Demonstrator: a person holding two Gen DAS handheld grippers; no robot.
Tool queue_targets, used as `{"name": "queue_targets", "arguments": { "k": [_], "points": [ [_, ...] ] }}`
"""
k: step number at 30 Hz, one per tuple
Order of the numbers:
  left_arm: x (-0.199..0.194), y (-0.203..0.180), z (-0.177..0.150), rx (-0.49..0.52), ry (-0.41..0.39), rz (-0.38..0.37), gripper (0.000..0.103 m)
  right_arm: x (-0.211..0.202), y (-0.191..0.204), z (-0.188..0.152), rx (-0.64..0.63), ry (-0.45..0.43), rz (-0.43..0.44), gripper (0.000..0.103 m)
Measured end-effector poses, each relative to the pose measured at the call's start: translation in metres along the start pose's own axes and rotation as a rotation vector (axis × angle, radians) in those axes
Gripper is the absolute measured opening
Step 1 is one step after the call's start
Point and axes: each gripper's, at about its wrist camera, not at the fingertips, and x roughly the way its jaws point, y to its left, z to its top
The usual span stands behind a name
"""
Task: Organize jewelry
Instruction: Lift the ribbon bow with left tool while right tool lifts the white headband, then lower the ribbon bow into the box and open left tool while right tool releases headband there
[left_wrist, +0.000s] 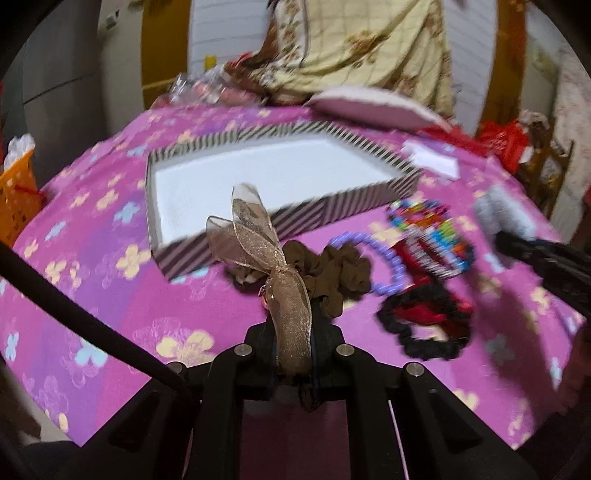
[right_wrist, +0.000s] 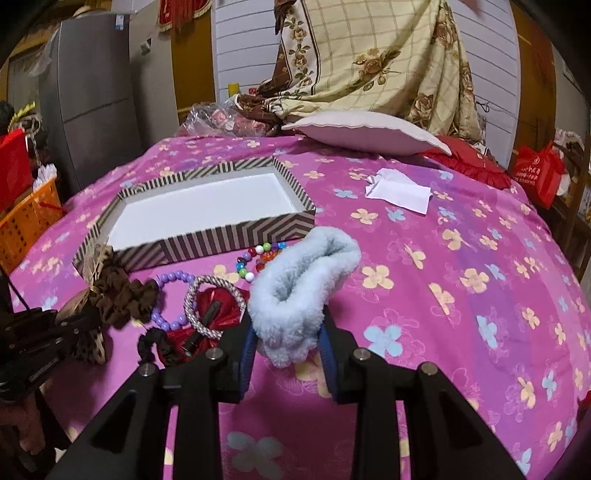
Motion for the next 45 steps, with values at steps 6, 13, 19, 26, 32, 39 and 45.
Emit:
{"name": "queue_targets", "arguments": {
  "k": [6, 13, 19, 26, 32, 39, 45],
  "points": [
    [-0.035, -0.002, 0.021, 0.012, -0.104, -0.049, 0.000, -0.006, -0.003, 0.002, 0.016, -0.019, 0.008, 0.031],
    [-0.047, 0.017, 0.081, -0.041, -0.179, -0.044, 0.004, -0.012, -0.006, 0.011, 0.043, -0.054, 0.018, 0.031],
    [-0.004, 0.043, 0.115, -0.089, -0.176, 0.010, 0.008, -0.005, -0.001, 0.031, 0.011, -0.094, 0.038, 0.031],
    [0.054, 0.084, 0.110, -0.227, -0.049, 0.066, 0.008, 0.031, 0.021, 0.064, -0.045, -0.109, 0.096, 0.031],
    [0.072, 0.089, 0.107, -0.252, 0.018, 0.077, 0.008, 0.076, 0.045, 0.090, -0.081, -0.074, 0.120, 0.031],
    [0.084, 0.097, 0.099, -0.284, 0.101, 0.136, 0.008, 0.139, 0.039, 0.101, -0.062, 0.069, 0.113, 0.031],
    [0.084, 0.094, 0.098, -0.274, 0.099, 0.168, 0.020, 0.145, 0.040, 0.092, -0.084, 0.097, 0.137, 0.043]
  ]
}}
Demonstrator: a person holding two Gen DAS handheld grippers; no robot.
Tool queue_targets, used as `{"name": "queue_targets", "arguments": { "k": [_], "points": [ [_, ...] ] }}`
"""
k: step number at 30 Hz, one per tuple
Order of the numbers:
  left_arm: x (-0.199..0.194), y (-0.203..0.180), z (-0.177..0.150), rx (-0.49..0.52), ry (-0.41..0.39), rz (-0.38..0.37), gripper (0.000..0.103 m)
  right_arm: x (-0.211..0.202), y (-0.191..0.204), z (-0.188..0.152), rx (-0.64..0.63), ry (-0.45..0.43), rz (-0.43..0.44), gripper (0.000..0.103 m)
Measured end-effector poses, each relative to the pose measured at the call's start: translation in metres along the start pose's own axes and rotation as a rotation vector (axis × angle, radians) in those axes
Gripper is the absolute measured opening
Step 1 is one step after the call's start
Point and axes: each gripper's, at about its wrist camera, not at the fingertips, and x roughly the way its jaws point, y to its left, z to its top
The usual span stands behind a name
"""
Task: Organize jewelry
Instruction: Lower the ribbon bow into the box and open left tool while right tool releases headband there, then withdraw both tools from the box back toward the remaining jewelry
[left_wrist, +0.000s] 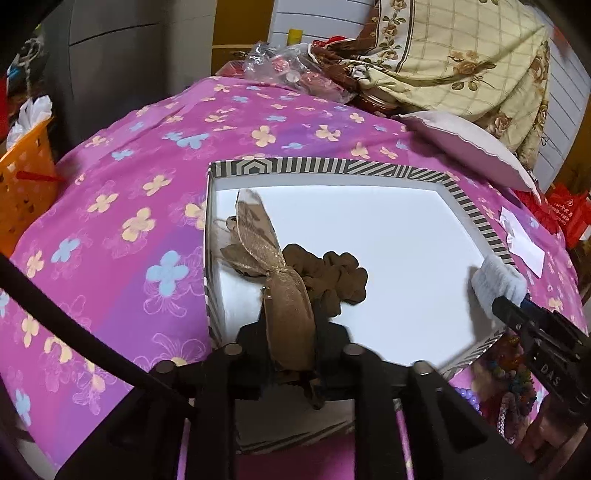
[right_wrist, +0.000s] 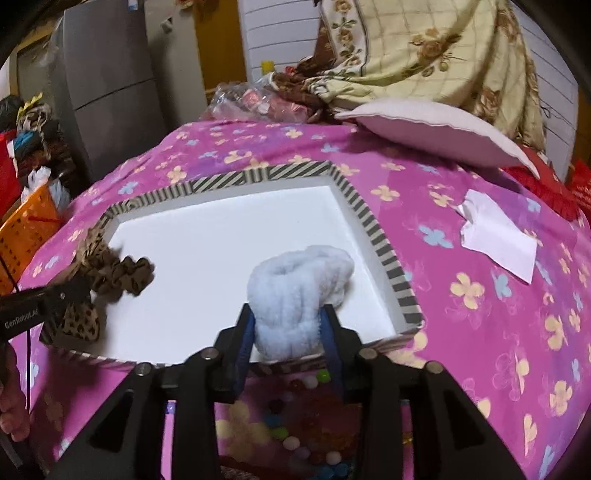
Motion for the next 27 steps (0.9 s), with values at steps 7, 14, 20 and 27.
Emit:
{"name": "queue_targets", "arguments": {
  "k": [7, 14, 20, 27],
  "points": [
    [-0.001, -0.001, 0.003, 0.003, -0.012, 0.018, 0.034, -0.022, -0.007, 0.000, 0.054, -0.075, 0.021, 0.047],
    [-0.013, 0.004, 0.006, -0.017, -0.060, -0.040, 0.057, -0.068, -0.036, -0.009, 0.156, -0.172, -0.056, 0.047],
    [-0.046, -0.002, -0.003, 0.038, -0.176, -0.120, 0.057, -0.100, -0.060, -0.048, 0.232, -0.087, -0.116, 0.047],
    [-0.080, -0.038, -0.051, 0.233, -0.156, -0.362, 0.057, -0.139, -0.072, -0.090, 0.307, -0.069, -0.111, 0.047]
  ]
}}
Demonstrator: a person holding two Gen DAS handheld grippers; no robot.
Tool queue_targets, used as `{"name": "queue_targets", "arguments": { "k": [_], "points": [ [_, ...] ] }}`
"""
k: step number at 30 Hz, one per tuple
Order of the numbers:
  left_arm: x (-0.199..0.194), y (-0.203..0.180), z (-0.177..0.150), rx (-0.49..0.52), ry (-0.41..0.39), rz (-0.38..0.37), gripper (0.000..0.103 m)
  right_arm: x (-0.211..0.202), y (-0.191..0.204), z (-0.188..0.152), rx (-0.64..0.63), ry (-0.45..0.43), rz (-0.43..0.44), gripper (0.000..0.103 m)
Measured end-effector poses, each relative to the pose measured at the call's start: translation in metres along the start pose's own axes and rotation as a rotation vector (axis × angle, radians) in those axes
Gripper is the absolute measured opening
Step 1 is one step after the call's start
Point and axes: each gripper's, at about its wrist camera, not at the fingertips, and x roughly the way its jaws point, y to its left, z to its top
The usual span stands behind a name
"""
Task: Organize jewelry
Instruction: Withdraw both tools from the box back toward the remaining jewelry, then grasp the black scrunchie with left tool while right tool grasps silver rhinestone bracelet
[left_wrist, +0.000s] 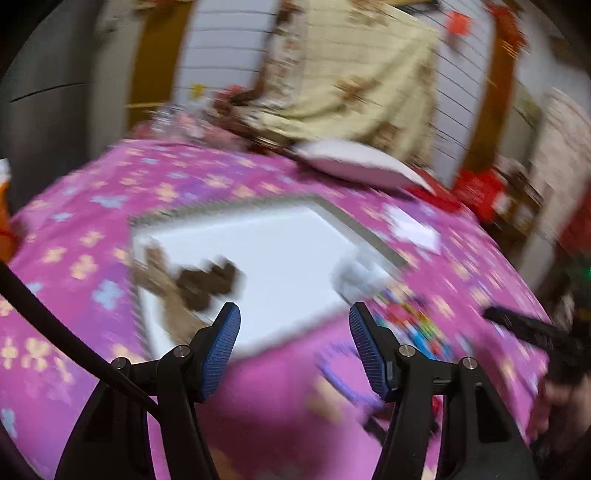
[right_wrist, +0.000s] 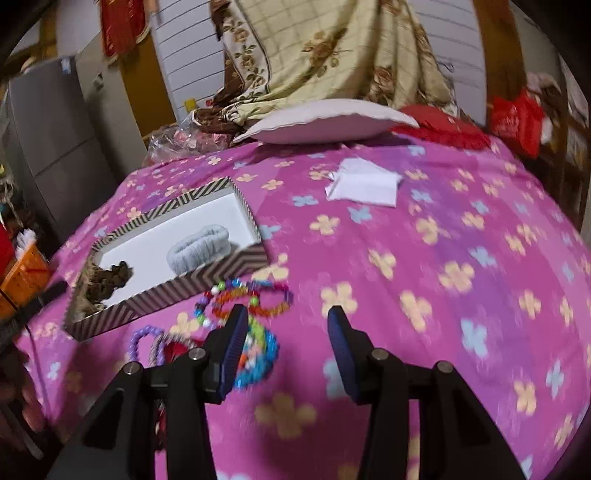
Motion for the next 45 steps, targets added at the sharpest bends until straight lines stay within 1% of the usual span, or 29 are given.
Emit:
{"name": "queue_targets", "arguments": {
  "k": [1, 2, 4, 5, 6, 7, 8, 11, 13, 14, 16, 17, 18, 20, 25, 30, 33, 34, 37, 39, 41, 43, 45],
  "points": [
    [0.001, -0.008, -0.010, 0.018, 0.043, -0.057, 0.057, -0.005, 0.000, -0.006, -0.007, 0.007, -0.004, 0.047],
    [0.002, -0.013, -0.014, 0.023, 0.064, -0.079, 0.057, -0.009, 0.002, -0.011, -0.021, 0.010, -0.010, 0.047],
    [0.008, -0.026, -0.027, 0.062, 0.133, -0.160, 0.054, -0.012, 0.005, -0.019, -0.042, 0.017, -0.013, 0.047],
    [0.010, -0.032, -0.030, 0.082, 0.147, -0.174, 0.051, -0.012, 0.006, -0.021, -0.051, 0.024, -0.015, 0.048],
    [0.013, -0.040, -0.033, 0.116, 0.166, -0.183, 0.047, -0.010, 0.007, -0.022, -0.056, 0.033, -0.012, 0.048],
    [0.019, -0.046, -0.035, 0.143, 0.183, -0.191, 0.045, -0.010, 0.005, -0.023, -0.059, 0.038, -0.013, 0.048],
    [0.023, -0.050, -0.038, 0.159, 0.199, -0.199, 0.043, -0.009, 0.005, -0.023, -0.058, 0.042, -0.015, 0.048],
    [0.034, -0.059, -0.049, 0.202, 0.264, -0.196, 0.031, -0.002, 0.005, -0.024, -0.047, 0.067, -0.013, 0.048],
    [0.041, -0.062, -0.055, 0.218, 0.298, -0.202, 0.031, 0.002, 0.006, -0.024, -0.052, 0.080, -0.020, 0.048],
    [0.043, -0.063, -0.057, 0.221, 0.308, -0.192, 0.030, 0.002, 0.008, -0.024, -0.055, 0.080, -0.017, 0.048],
    [0.044, -0.059, -0.058, 0.224, 0.312, -0.190, 0.030, 0.002, 0.010, -0.023, -0.060, 0.074, -0.009, 0.048],
    [0.043, -0.061, -0.058, 0.226, 0.310, -0.183, 0.022, 0.001, 0.011, -0.023, -0.063, 0.072, -0.008, 0.047],
    [0.042, -0.060, -0.058, 0.231, 0.308, -0.179, 0.009, 0.001, 0.012, -0.024, -0.066, 0.072, -0.007, 0.048],
    [0.034, -0.060, -0.055, 0.240, 0.284, -0.170, 0.001, 0.003, 0.012, -0.024, -0.067, 0.078, -0.009, 0.047],
    [0.018, -0.054, -0.045, 0.212, 0.232, -0.194, 0.000, 0.009, 0.009, -0.024, -0.065, 0.094, -0.004, 0.047],
    [0.018, -0.044, -0.036, 0.155, 0.211, -0.174, 0.000, 0.029, 0.016, -0.020, -0.111, 0.129, 0.015, 0.047],
    [0.025, -0.042, -0.039, 0.152, 0.248, -0.176, 0.000, 0.039, 0.023, -0.015, -0.141, 0.119, 0.049, 0.047],
    [0.028, -0.044, -0.041, 0.158, 0.271, -0.188, 0.000, 0.042, 0.025, -0.014, -0.153, 0.117, 0.051, 0.047],
    [0.031, -0.049, -0.045, 0.170, 0.292, -0.215, 0.000, 0.048, 0.028, -0.014, -0.146, 0.122, 0.057, 0.047],
    [0.032, -0.050, -0.047, 0.176, 0.301, -0.208, 0.008, 0.046, 0.029, -0.013, -0.124, 0.111, 0.085, 0.047],
    [0.036, -0.050, -0.050, 0.183, 0.322, -0.189, 0.008, 0.042, 0.035, -0.012, -0.130, 0.096, 0.114, 0.047],
    [0.043, -0.052, -0.055, 0.196, 0.363, -0.184, 0.008, 0.041, 0.041, -0.014, -0.142, 0.108, 0.156, 0.047],
    [0.042, -0.056, -0.057, 0.222, 0.357, -0.178, 0.008, 0.038, 0.046, -0.018, -0.146, 0.114, 0.197, 0.047]
  ]
}}
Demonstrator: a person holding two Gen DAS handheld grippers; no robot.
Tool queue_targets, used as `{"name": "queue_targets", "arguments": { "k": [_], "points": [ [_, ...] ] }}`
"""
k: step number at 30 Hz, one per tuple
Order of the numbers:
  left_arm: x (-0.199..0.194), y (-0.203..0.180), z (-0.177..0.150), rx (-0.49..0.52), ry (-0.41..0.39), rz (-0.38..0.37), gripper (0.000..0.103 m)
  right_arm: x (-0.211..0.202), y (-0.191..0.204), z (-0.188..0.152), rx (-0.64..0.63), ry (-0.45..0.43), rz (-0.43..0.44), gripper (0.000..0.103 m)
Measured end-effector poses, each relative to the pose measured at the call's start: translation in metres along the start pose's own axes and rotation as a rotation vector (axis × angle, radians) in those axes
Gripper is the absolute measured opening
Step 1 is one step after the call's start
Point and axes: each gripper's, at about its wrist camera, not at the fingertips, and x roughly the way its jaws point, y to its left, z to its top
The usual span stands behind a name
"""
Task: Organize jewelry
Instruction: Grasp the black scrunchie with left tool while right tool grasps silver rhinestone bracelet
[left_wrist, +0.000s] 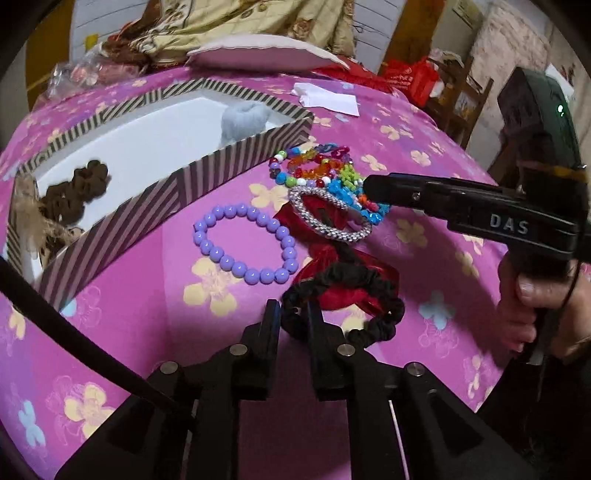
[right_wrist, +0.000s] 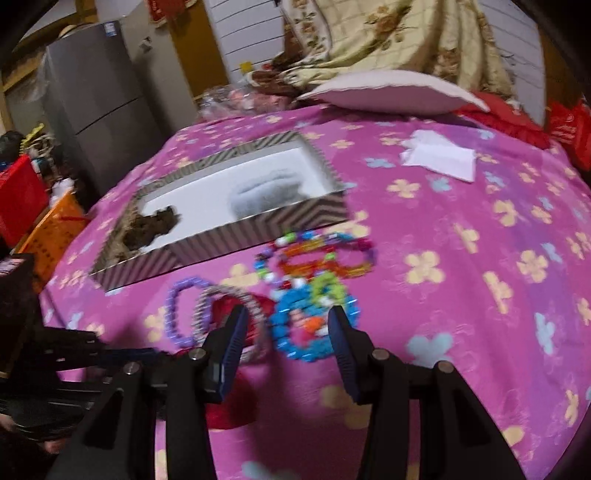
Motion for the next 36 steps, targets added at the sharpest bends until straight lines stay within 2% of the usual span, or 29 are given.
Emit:
{"name": "queue_targets", "arguments": {
  "k": [3, 5, 11, 15, 16, 26, 33, 36],
  "points": [
    [0.000, -0.004, -0.001, 0.026, 0.000, 0.014, 0.008, 0.001, 0.009, -0.005, -0.021, 0.024, 0.052, 0.046],
    [0.000, -0.006, -0.001, 0.038, 0.002, 0.031, 0.001, 0.008, 0.013, -0.008, -0.039, 0.057, 0.052, 0.040],
    [-0.011, -0.010, 0.000, 0.072, -0.025, 0.013, 0.000, 0.028, 0.013, -0.012, -0.007, 0.125, 0.065, 0.037],
    [-0.019, 0.002, -0.002, 0.046, -0.036, 0.027, 0.000, 0.032, 0.008, -0.010, 0.035, 0.115, 0.076, 0.037],
    [-0.019, 0.006, -0.003, 0.041, -0.031, 0.035, 0.000, 0.033, 0.006, -0.009, 0.050, 0.110, 0.070, 0.034],
    [-0.016, 0.024, -0.009, 0.013, 0.000, 0.086, 0.000, 0.040, 0.002, 0.000, 0.110, 0.059, 0.007, 0.035],
    [-0.014, 0.025, -0.010, 0.001, 0.002, 0.096, 0.000, 0.045, -0.024, 0.004, 0.321, 0.010, 0.124, 0.035],
    [-0.013, 0.025, -0.010, 0.006, 0.001, 0.100, 0.000, 0.051, -0.023, 0.006, 0.338, 0.001, 0.120, 0.035]
  ]
}}
